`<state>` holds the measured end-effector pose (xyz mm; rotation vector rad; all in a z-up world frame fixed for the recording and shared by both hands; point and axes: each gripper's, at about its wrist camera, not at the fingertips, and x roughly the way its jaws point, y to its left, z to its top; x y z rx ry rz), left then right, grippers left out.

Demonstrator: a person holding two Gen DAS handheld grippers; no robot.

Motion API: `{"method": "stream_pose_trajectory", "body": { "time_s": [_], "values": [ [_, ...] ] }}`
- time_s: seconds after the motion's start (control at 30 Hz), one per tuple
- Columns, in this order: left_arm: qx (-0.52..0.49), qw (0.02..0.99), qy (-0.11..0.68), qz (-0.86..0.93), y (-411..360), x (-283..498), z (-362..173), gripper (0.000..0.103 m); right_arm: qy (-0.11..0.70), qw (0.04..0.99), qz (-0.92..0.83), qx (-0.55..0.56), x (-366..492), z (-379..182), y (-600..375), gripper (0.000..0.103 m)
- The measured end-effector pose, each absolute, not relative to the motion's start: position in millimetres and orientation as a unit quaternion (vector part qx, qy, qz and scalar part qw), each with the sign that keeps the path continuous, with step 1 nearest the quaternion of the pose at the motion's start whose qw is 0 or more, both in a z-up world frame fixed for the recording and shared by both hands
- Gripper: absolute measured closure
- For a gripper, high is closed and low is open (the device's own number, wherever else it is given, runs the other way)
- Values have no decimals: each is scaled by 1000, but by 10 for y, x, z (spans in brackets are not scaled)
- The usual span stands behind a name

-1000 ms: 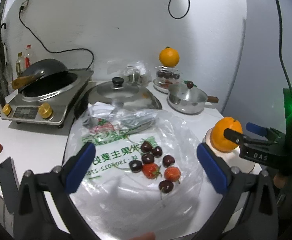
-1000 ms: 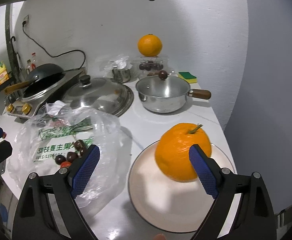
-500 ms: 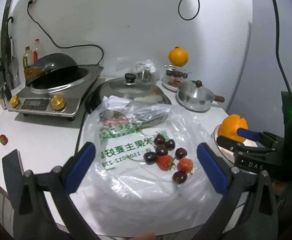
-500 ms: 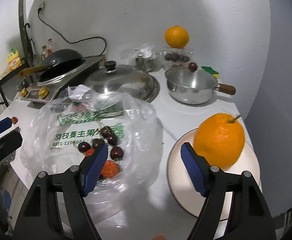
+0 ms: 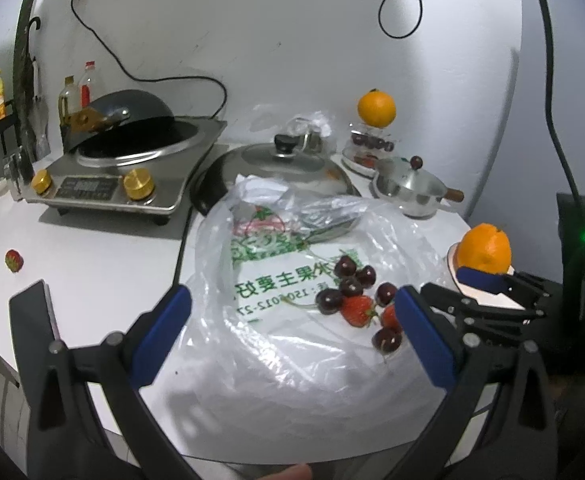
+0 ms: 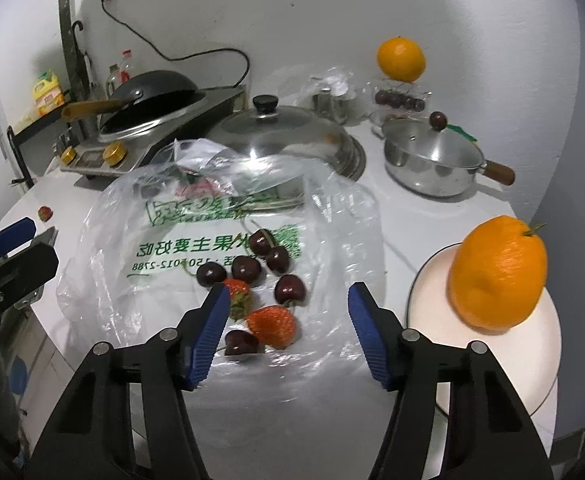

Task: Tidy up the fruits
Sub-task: 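Open the right gripper and move it to a strawberry in the bag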

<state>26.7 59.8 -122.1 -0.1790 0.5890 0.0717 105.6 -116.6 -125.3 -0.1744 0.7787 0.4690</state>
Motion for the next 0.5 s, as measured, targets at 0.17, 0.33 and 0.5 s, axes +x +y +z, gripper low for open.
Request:
{"method": "stream_pose_trajectory", "body": {
  "time_s": [0.17,0.33,0.5],
  "values": [
    [-92,951,294,38,644,281,-1273,1,389,887,235,-87,1081,-1357,-1074,51],
    [-95,948,302,38,671,317,-1333,1,400,880,240,-91,1115,-1450,-1005,51],
    [-96,946,309,38,682,358,-1386,1,413,874,240,-93,1167,-1556,-983,51]
  ]
}}
